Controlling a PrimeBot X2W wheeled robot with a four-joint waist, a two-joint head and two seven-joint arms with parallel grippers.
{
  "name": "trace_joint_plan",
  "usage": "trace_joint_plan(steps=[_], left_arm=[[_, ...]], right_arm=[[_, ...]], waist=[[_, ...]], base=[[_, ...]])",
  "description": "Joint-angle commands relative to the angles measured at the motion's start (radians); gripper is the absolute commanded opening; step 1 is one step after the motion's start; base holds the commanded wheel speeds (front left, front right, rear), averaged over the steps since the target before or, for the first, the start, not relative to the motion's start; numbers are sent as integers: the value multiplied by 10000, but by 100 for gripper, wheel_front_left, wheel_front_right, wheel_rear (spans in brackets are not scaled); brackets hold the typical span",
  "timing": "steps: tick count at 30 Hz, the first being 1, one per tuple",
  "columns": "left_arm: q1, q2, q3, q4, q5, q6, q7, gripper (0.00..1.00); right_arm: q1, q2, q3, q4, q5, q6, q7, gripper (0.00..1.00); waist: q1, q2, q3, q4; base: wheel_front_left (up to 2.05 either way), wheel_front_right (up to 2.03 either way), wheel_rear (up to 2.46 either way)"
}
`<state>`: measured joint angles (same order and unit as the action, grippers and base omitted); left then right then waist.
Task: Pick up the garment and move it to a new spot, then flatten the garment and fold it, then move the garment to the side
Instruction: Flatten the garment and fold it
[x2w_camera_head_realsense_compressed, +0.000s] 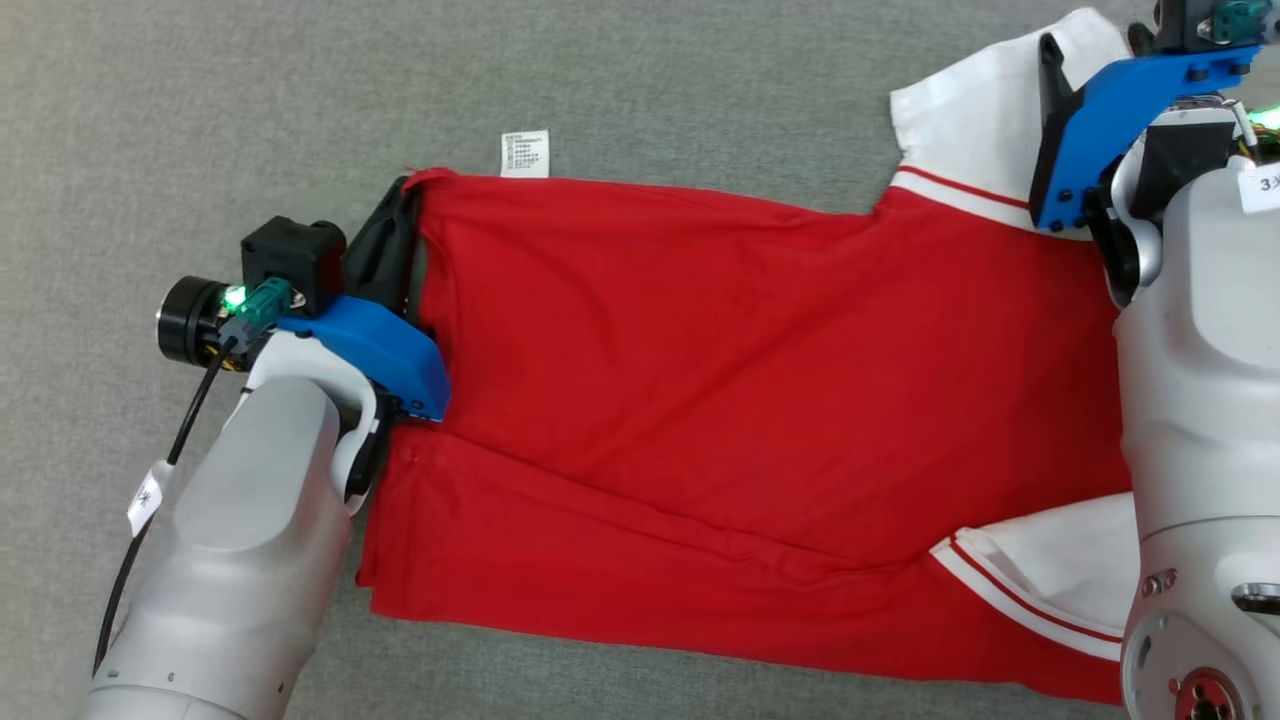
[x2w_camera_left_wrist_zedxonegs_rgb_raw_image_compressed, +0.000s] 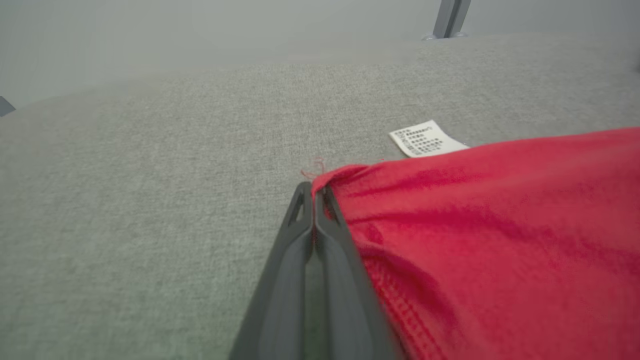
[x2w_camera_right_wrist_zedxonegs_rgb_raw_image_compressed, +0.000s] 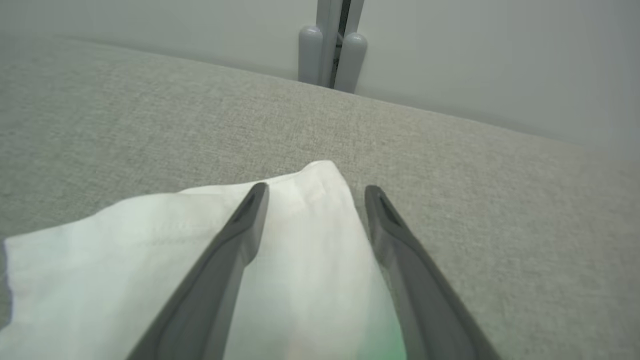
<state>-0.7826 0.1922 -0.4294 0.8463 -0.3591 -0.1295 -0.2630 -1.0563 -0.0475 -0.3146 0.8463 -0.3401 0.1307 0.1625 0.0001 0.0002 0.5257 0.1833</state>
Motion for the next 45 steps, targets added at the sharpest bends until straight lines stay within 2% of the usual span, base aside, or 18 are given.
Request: trace_joint_plan(steps=[1,2,3,5,10,17,22,28,29,31,36,45], left_arm=[[-114,37,-105,-24,-125,-16,-13,0],[-111,55,-172,-43,-166,-16,-13,0],[-98,65,-210,-74,-227,-16,-13,0],[-53,125,-263,-122,-370,-17,-14,0],[41,191,46,-276,-817,-17,-15,0],[162,284,908,-90,-2642,-16,-17,0],[274,509,1115,194,-3705,-15,-18,0],[423,677,830,235,-4677,5,-18,0],[515,720,706,145,-4980,5,-18,0],[613,745,638,108,-5114,5,-18,0],[1192,771,426,-149,-5714,3,-17,0],[2709,570,464,-544,-6180,1,-17,0]], right_arm=[[-204,-57,-148,54,-317,2,317,100],[-231,-59,-235,93,-403,2,474,92],[-215,-62,-324,111,-438,2,578,72],[-129,-67,-402,76,-602,2,598,0],[-117,-59,-498,-369,-821,2,-76,0],[329,-74,-1271,-794,-968,0,-1426,0],[653,-94,-1695,-752,-969,-6,-2296,0],[820,-91,-1670,-388,-506,-9,-3285,0],[940,-87,-1583,-222,-44,-7,-3732,0],[1045,-85,-1481,-100,120,-7,-3888,0],[1664,-70,-703,13,1545,-4,-4259,0],[4837,-67,1228,-2050,4665,0,-4280,0]], waist=[[-1,-2,139,166],[-1,-2,145,185],[-1,-2,143,196],[-1,-2,92,201],[-1,-2,37,108],[-1,-2,-348,-198],[-1,-2,-729,-519],[-1,-2,-1151,-825],[-1,-2,-1349,-903],[-1,-2,-1500,-939],[-1,-2,-2109,-1123],[-1,-2,-3327,-1485]], base=[[0,0,0],[0,0,0],[0,0,0],[0,0,0],[0,0,0],[0,0,0],[0,0,0],[0,0,0],[0,0,0],[0,0,0],[0,0,0],[0,0,0]])
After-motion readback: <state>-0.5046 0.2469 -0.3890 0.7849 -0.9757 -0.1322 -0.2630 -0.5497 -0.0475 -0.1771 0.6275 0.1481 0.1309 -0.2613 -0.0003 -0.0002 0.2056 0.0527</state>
